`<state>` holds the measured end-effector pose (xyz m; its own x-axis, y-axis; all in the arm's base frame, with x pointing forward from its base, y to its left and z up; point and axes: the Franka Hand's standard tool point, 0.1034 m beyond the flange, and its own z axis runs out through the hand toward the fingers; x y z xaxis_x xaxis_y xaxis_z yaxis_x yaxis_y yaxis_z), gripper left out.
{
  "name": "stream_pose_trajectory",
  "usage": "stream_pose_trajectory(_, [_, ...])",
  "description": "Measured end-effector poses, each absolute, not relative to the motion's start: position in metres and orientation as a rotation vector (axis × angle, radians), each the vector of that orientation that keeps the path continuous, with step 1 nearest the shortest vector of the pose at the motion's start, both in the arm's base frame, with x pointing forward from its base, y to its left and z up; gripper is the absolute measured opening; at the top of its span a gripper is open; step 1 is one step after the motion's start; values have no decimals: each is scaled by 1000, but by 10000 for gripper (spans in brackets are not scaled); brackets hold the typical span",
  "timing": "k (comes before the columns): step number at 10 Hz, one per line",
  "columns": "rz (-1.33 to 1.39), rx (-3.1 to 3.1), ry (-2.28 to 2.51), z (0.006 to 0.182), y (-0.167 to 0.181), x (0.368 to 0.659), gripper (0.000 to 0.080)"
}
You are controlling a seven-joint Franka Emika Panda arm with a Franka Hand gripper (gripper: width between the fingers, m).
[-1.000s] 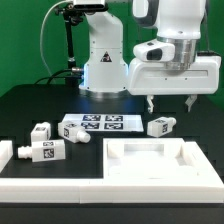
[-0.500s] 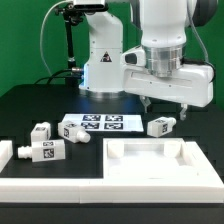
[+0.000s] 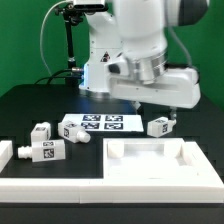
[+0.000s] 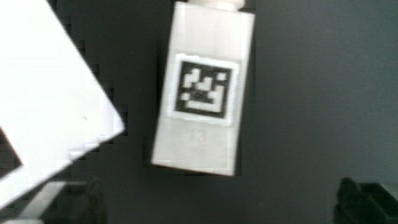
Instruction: Assemble one leg
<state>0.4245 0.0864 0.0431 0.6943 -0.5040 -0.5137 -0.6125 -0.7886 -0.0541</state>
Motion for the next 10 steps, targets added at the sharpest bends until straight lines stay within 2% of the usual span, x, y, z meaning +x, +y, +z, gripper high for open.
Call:
stream_pose_trajectory(2, [1023,-2490,933,38,81,425,649])
stream_pose_trajectory(3, [1074,-2460,932,33,81,428,649])
stream_pose_trajectory(6, [1105,-2446,918,31,81,426,649])
stream_pose_trajectory(10, [1178,-2392,948,17,96,397,649])
